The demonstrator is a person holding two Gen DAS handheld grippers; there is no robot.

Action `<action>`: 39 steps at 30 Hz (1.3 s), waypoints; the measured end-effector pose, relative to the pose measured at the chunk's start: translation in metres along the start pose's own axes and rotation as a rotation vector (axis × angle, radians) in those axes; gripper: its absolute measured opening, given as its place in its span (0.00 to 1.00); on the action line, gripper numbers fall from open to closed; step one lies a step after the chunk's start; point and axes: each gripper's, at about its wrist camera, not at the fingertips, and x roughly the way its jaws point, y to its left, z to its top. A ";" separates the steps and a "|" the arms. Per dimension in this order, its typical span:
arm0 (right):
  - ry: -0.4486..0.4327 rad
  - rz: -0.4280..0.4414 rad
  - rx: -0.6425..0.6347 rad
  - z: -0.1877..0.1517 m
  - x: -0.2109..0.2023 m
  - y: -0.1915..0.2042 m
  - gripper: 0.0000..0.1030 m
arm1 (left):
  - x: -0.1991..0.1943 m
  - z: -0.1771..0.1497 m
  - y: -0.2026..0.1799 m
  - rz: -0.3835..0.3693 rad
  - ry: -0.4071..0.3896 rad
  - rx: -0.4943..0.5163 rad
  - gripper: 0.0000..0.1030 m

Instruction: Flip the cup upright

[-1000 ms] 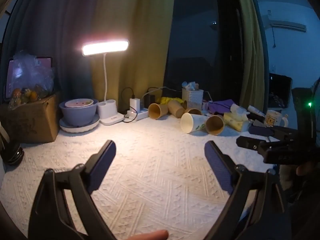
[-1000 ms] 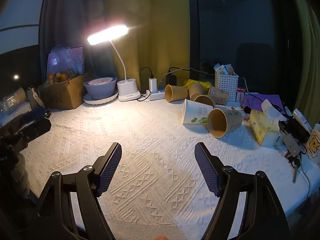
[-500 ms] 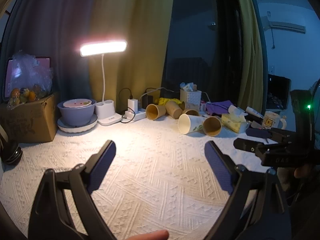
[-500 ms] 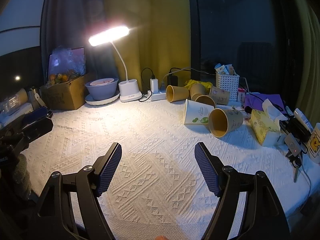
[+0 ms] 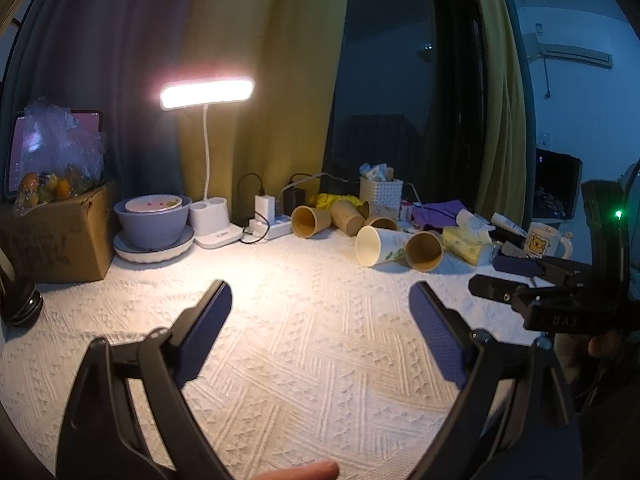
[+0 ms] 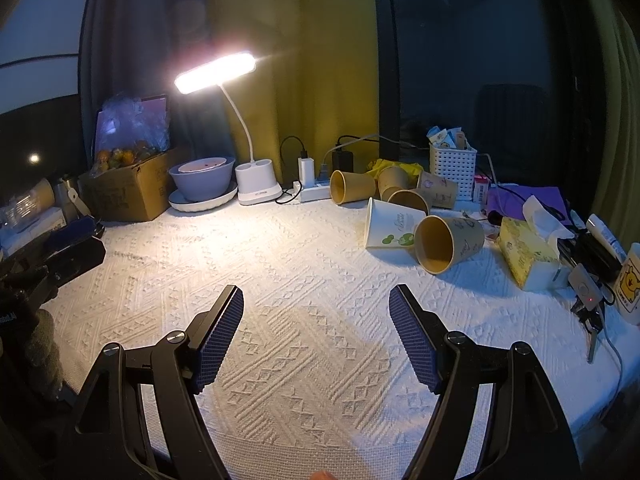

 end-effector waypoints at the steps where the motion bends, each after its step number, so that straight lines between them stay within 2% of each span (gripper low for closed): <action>1: -0.001 0.001 0.000 0.000 0.000 0.000 0.76 | 0.000 0.000 0.000 -0.001 0.001 -0.001 0.89; 39: 0.000 0.005 -0.007 0.000 0.004 0.003 0.76 | 0.000 -0.003 0.002 -0.006 0.013 -0.017 0.89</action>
